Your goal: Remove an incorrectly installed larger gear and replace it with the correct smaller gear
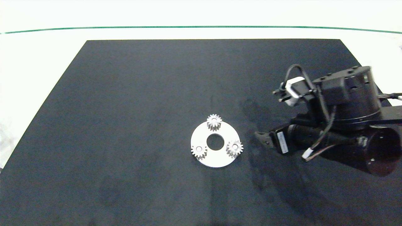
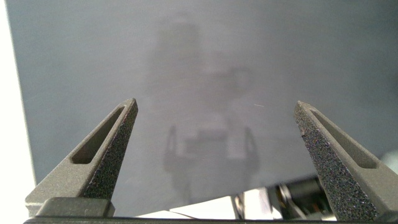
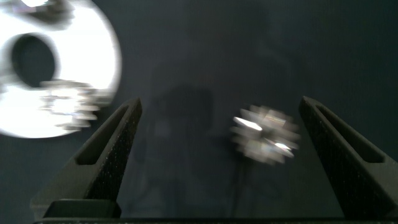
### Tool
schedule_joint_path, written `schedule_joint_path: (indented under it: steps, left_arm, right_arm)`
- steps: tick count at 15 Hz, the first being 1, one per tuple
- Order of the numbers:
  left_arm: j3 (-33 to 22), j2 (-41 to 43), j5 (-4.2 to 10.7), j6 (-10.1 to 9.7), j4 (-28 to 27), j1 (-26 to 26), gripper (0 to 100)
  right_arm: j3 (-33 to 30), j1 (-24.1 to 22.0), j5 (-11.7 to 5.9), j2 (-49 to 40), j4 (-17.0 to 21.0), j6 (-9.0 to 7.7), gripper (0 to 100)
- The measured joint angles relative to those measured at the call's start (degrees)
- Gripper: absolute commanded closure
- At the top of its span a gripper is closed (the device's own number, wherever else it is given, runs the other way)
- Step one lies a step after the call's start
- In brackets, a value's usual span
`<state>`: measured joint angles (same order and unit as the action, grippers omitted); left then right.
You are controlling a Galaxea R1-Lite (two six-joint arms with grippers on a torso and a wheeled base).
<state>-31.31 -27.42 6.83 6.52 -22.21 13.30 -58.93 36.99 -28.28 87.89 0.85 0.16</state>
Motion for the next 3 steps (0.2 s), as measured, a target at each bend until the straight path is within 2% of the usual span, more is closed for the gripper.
schedule_joint_path:
  steps: [2, 3]
  left_arm:
    - [0.4, 2.5, 0.04, 0.15, -0.1, -6.5, 0]
    - [0.8, 4.0, 0.06, 0.33, -0.5, -9.0, 0]
  right_arm:
    - [4.2, -3.2, -2.72, -7.4, 0.0, -0.51, 0]
    - [6.3, -4.5, -4.29, -11.3, 0.2, -1.30, 0]
